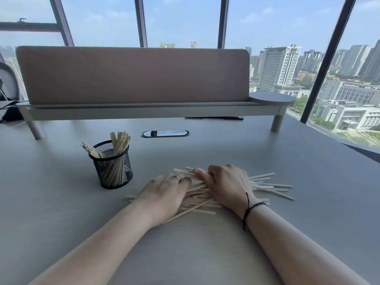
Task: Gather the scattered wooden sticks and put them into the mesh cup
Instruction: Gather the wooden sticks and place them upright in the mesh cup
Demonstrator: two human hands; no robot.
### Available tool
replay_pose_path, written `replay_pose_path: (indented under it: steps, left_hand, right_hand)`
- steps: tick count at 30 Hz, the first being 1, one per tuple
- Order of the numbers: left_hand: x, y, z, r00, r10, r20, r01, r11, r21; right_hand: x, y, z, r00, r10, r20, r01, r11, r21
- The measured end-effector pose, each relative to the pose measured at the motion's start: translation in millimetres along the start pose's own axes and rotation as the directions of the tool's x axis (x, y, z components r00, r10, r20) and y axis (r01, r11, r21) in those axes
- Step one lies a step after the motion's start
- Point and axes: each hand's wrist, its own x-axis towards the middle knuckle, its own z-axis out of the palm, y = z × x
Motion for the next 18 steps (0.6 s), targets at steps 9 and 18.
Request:
replay_pose_path:
  steps: [9, 18]
  left_hand:
    - [1.4, -1.7, 1.2, 0.99, 0.067, -0.125, -0.062, 0.997, 0.042]
    - [-2.3, -11.1, 6.2, 0.962, 0.122, -0.243, -0.091, 0.987, 0.134]
  right_hand:
    - [1.2, -2.1, 3.2, 0.999, -0.003, -0.053, 0.003, 1.0, 0.008]
    - [-0.3, -0.3, -1.0, 0.997, 0.04, -0.069, -0.042, 0.999, -0.017]
